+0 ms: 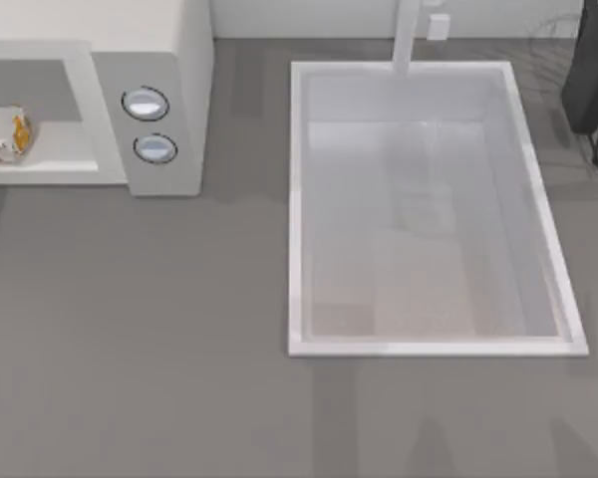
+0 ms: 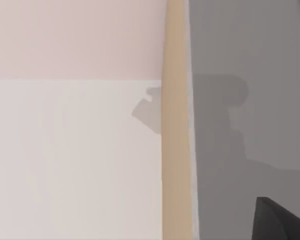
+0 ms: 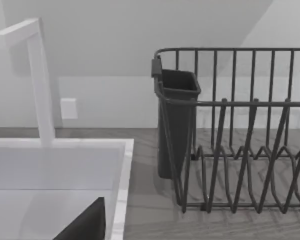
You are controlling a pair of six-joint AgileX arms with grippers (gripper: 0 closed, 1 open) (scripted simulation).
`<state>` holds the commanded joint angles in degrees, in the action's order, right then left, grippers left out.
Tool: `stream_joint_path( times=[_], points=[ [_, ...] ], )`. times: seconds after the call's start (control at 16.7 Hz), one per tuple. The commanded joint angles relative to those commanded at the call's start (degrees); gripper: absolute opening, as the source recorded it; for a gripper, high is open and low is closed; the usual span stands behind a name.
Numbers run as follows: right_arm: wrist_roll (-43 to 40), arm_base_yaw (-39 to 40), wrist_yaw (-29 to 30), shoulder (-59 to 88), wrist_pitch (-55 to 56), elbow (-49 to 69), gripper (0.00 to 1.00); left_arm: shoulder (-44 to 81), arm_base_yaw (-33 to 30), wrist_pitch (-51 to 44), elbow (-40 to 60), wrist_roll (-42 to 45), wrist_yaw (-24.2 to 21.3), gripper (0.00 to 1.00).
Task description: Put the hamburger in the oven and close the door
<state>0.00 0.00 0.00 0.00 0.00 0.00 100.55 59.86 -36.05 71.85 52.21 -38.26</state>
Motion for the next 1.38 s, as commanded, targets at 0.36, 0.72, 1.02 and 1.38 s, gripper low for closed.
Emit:
stream_joint_path(
  times=[0.36,0.72,1.02,1.38],
  points=[
    [0.00,0.00,0.00,0.00,0.00,0.00,1.00,4.66,-0.16,14.87,-9.72,0.29,-0.09,0.00],
    [0.00,0.00,0.00,0.00,0.00,0.00,1.00,4.52,-0.22,15.39,-10.40,0.13,-0.07,0.00],
    [0.00,0.00,0.00,0.00,0.00,0.00,1.00,-3.48,-4.69,19.76,-19.72,-4.99,2.28,0.00],
    [0.00,0.00,0.00,0.00,0.00,0.00,1.00,-13.29,-10.51,25.36,-31.60,-11.13,5.10,0.00]
  ],
)
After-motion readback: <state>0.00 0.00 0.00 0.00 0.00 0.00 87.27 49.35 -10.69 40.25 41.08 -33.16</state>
